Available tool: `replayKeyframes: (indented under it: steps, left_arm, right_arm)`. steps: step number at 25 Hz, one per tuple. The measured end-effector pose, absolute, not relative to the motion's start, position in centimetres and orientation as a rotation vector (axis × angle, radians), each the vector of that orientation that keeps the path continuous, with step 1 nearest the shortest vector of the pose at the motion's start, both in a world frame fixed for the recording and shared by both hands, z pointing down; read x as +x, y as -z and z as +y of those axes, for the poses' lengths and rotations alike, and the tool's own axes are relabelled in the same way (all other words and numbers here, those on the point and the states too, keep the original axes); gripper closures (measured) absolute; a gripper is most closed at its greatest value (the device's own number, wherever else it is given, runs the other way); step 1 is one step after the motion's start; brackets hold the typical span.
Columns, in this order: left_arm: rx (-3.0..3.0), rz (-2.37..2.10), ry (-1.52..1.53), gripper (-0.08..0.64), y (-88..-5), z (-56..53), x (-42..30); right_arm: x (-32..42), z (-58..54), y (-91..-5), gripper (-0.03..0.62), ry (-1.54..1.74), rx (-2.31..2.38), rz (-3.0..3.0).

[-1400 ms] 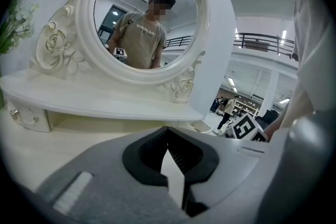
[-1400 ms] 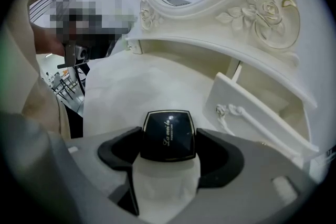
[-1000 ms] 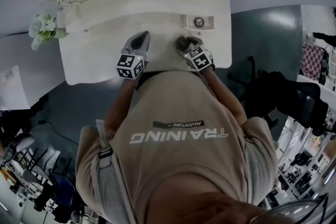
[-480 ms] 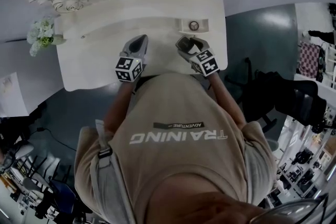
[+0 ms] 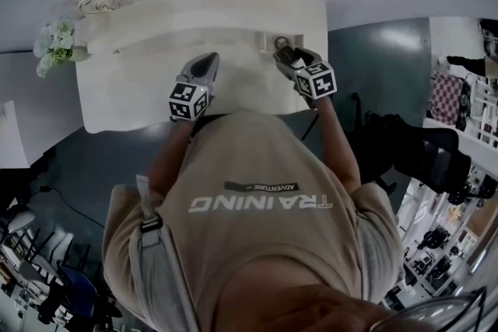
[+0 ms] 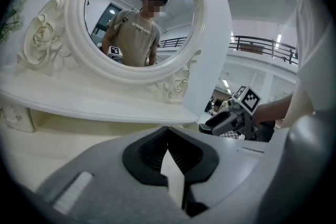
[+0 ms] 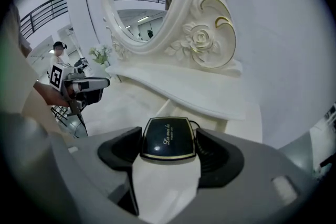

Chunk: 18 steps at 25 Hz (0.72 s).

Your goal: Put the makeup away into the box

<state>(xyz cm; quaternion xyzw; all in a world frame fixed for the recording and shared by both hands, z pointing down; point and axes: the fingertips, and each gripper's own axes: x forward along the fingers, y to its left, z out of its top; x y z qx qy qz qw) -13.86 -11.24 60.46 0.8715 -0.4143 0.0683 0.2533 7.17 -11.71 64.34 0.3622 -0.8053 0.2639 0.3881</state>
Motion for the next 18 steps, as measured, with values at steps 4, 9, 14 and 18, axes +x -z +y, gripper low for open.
replayKeyframes:
  steps: [4, 9, 14, 18]
  left_arm:
    - [2.361, -1.117, -0.201, 0.560, -60.8, -10.7, -14.0]
    - [2.360, -1.121, -0.196, 0.560, -60.7, -10.6, -14.2]
    - [2.357, -1.123, -0.202, 0.560, -60.8, -10.6, -14.4]
    - [2.350, -1.128, -0.205, 0.560, -60.9, -10.6, -14.6]
  right_arm:
    - [8.0, -12.8, -64.8, 0.264, -0.759, 0.943, -2.030]
    - [8.4, -13.8, -65.9, 0.265, -0.847, 0.950, -2.007]
    - [8.9, -14.6, -66.4, 0.265, -0.862, 0.970, -1.955]
    - [8.8, -15.6, -67.3, 0.265, -0.890, 0.964, -1.932]
